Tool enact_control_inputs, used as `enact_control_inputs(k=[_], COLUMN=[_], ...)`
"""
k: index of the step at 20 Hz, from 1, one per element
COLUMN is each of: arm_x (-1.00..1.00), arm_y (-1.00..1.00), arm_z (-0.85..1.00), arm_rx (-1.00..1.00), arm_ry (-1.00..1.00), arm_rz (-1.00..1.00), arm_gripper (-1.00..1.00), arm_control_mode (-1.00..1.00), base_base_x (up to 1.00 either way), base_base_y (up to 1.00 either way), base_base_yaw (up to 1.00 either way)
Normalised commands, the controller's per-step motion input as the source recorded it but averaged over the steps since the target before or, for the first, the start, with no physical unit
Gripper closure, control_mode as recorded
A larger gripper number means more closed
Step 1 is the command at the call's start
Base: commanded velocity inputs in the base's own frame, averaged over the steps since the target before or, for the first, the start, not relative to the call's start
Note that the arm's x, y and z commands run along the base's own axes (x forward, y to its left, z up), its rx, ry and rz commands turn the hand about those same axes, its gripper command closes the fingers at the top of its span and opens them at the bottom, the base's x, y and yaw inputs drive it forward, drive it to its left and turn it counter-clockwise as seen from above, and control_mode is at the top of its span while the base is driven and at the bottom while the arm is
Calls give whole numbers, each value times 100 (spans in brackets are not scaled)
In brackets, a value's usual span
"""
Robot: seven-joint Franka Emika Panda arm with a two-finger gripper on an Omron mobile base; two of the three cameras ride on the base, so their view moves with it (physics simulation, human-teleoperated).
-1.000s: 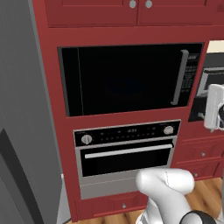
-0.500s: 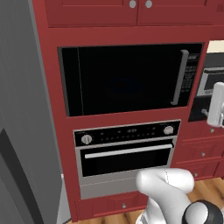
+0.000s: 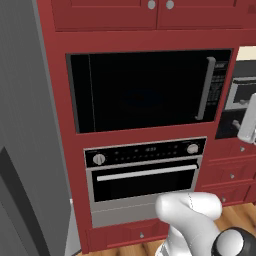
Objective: Transport the chicken drumstick from the fridge to the microwave and turn on the microwave.
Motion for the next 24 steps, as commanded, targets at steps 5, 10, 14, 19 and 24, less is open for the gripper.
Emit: enact_control_inputs(k=[5,10,14,19,24], arm_x=[0,6,9,26,28], arm_y=[-5,-6,-5,1,3], arm_z=[0,0,-1,-4,-11], arm_rx=[0,0,0,-4,-1], arm_ry=[-7,-4,-1,2,21], arm_rz=[0,0,0,0,0], arm_gripper=[-100,-100,-100,-100,-100], arm_control_mode=[-100,-100,-100,-100,-100], base_base_x=[0,0,0,0,0], base_base_y=[0,0,0,0,0], base_base_yaw=[0,0,0,0,0])
